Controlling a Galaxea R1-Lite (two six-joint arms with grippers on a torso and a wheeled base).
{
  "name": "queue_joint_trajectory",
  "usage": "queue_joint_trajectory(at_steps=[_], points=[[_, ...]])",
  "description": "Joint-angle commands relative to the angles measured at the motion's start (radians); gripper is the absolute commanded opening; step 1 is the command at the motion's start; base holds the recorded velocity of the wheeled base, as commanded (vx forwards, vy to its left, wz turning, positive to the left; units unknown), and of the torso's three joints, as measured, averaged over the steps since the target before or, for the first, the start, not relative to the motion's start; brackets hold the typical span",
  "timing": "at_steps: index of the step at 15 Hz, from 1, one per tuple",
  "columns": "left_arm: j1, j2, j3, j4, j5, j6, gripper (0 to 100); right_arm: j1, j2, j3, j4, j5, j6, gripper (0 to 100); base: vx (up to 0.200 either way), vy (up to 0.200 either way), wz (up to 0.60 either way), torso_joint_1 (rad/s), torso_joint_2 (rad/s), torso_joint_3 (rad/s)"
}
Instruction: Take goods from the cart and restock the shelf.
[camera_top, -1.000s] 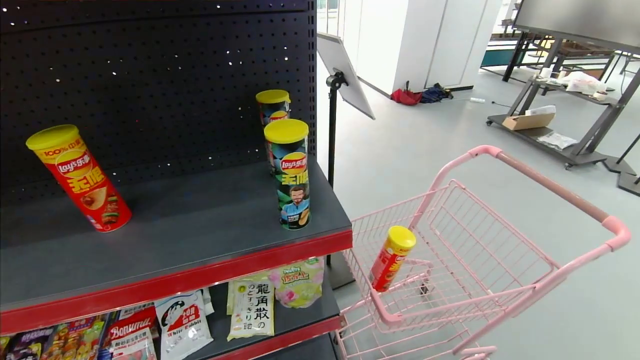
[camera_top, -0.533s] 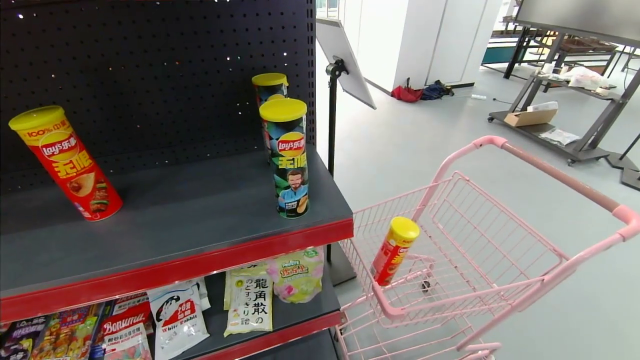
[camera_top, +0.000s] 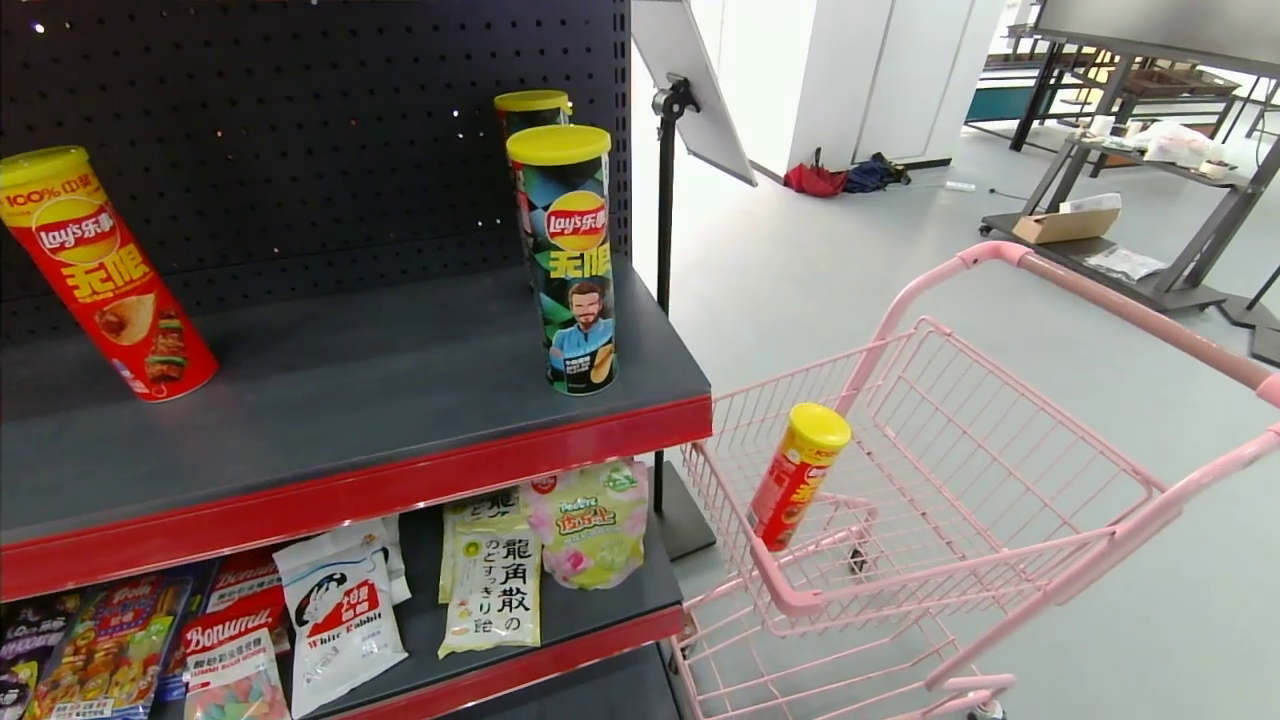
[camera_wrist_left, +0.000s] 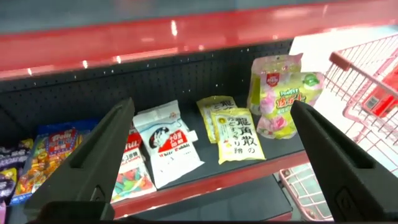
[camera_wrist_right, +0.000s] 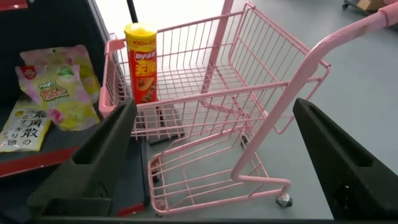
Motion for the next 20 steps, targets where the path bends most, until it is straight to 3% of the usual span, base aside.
queue_joint_trajectory(at_steps=[1, 6, 8, 9, 11, 14, 20], points=[[0.000, 0.001, 0.000, -0.002, 0.000, 0.000, 100, 0.000, 0.000, 0.000, -0.001, 0.000, 0.001, 100, 0.000, 0.000, 0.00, -0.124, 0.34, 0.222], [0.000, 0.001, 0.000, -0.002, 0.000, 0.000, 100, 0.000, 0.020, -0.003, 0.005, 0.002, -0.005, 100, 0.000, 0.000, 0.00, -0.024, 0.07, 0.047], [0.000, 0.001, 0.000, -0.002, 0.000, 0.000, 100, 0.032, 0.224, -0.213, -0.003, 0.036, 0.030, 100, 0.000, 0.000, 0.00, 0.000, 0.00, 0.000], [0.000, 0.001, 0.000, -0.002, 0.000, 0.000, 100, 0.048, 0.586, -0.557, 0.003, 0.053, 0.192, 100, 0.000, 0.000, 0.00, 0.000, 0.00, 0.000], [0.000, 0.001, 0.000, -0.002, -0.004, 0.002, 100, 0.115, 0.856, -0.652, -0.033, 0.126, 0.176, 100, 0.000, 0.000, 0.00, 0.000, 0.00, 0.000], [0.000, 0.001, 0.000, -0.002, -0.003, 0.000, 100, 0.225, 1.353, -0.535, -0.569, 0.160, 0.219, 100, 0.000, 0.000, 0.00, 0.000, 0.00, 0.000], [0.000, 0.001, 0.000, -0.002, -0.004, 0.003, 100, 0.270, 1.884, -0.626, -0.948, 0.183, 0.229, 100, 0.000, 0.000, 0.00, 0.000, 0.00, 0.000]])
